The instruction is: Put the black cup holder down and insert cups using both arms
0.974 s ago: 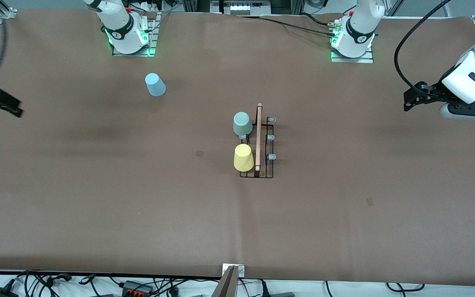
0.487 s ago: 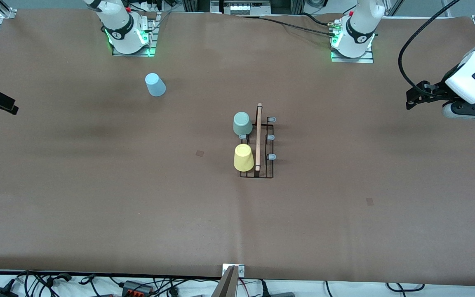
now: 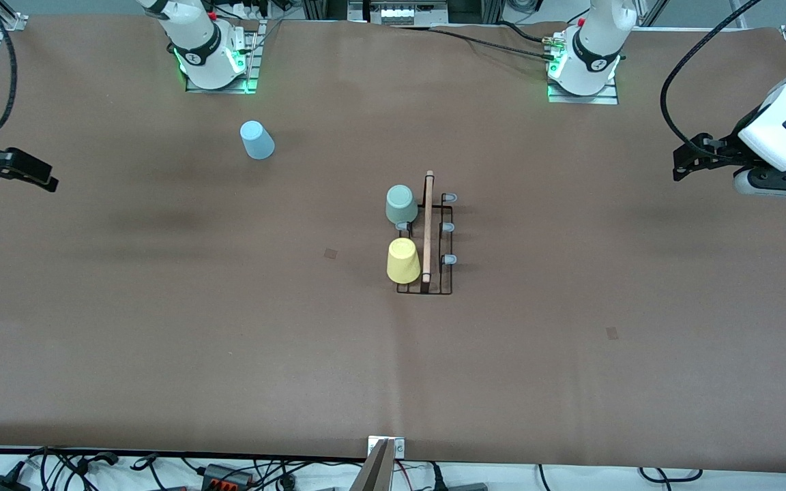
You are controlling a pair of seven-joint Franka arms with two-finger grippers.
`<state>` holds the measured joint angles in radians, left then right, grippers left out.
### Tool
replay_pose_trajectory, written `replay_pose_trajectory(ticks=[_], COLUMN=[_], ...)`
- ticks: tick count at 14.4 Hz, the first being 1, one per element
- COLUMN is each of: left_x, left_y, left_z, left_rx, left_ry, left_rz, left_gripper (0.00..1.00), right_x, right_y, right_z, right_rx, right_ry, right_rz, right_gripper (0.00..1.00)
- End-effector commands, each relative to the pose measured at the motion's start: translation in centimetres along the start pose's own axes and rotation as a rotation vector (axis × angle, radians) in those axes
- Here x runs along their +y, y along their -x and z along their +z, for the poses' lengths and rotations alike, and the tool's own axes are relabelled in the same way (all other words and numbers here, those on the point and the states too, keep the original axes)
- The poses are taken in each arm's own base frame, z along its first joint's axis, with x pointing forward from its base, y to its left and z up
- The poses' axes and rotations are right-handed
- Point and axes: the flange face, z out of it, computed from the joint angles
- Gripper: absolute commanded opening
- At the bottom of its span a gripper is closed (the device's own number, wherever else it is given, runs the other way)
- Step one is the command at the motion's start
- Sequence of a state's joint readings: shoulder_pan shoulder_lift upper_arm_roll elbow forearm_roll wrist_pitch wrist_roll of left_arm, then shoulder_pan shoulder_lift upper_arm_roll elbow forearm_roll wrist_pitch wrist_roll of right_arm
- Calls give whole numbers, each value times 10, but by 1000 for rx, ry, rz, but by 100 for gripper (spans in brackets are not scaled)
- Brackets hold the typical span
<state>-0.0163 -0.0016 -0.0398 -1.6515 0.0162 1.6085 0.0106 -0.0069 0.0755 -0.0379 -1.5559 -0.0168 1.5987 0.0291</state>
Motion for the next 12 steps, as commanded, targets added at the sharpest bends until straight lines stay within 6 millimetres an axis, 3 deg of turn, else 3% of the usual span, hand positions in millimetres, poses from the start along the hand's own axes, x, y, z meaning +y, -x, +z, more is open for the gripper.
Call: replay_pose_trajectory(ticks=[1,12], left_x=[1,-1], left_y=[3,3], left_z=[-7,-7], left_rx=[0,0], left_ry=[24,24], left_rz=[-3,-6], left_gripper=[100,100], right_x=[-2,-1], right_y=[3,1], right_z=[-5,-2], right_rx=[-5,-11], right_ry=[-18,-19], right_rz=[-6,-6], right_gripper=[100,100])
